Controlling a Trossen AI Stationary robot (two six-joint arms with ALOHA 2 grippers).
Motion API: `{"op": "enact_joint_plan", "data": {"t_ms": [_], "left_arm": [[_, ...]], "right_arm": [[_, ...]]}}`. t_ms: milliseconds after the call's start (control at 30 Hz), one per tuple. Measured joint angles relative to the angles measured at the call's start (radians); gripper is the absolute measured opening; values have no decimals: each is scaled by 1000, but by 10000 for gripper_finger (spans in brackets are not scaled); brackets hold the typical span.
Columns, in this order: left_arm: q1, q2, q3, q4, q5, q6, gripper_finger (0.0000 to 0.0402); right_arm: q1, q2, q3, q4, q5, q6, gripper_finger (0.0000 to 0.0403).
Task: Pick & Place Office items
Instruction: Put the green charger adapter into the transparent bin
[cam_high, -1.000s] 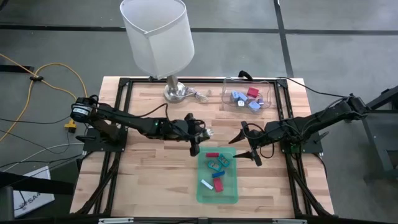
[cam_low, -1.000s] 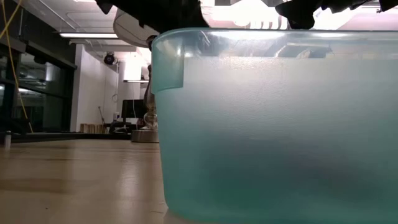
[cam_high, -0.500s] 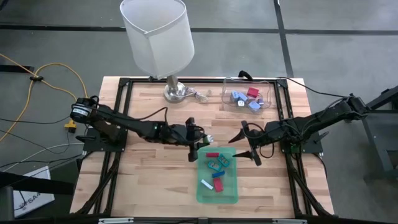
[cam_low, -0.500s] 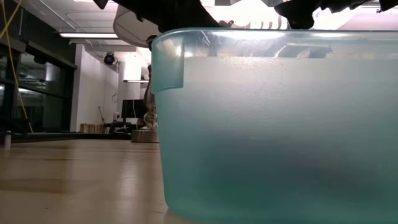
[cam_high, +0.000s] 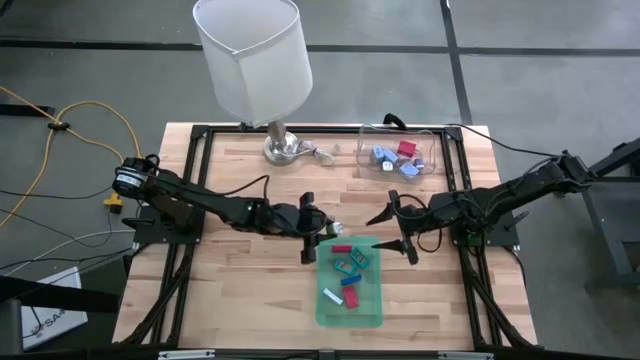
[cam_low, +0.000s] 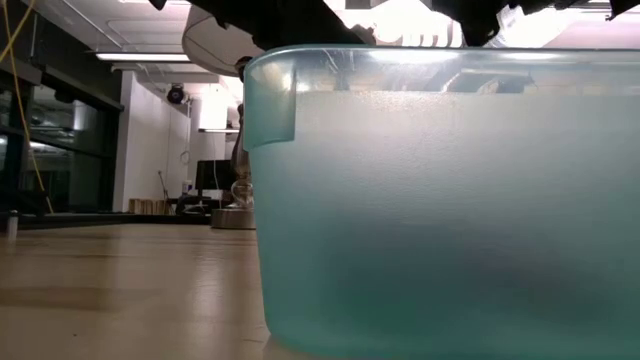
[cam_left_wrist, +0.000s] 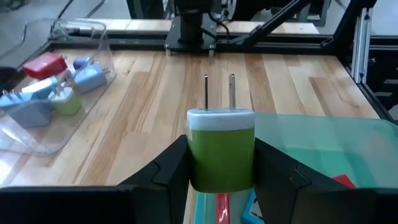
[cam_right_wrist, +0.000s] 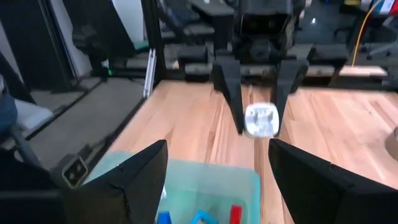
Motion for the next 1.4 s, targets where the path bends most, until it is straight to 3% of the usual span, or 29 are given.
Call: {"op": "enact_joint_plan", "data": {"t_ms": [333, 633, 1400], "left_arm": [[0, 0, 0, 126, -2, 67, 134], [0, 0, 0, 162, -2, 81, 134], [0, 0, 0, 271, 1, 115, 134]], "right_arm": [[-4, 105, 1, 179, 0, -49, 267], [-17, 182, 1, 266, 151, -116, 267], [-39, 181, -1, 351, 128, -135, 267]]}}
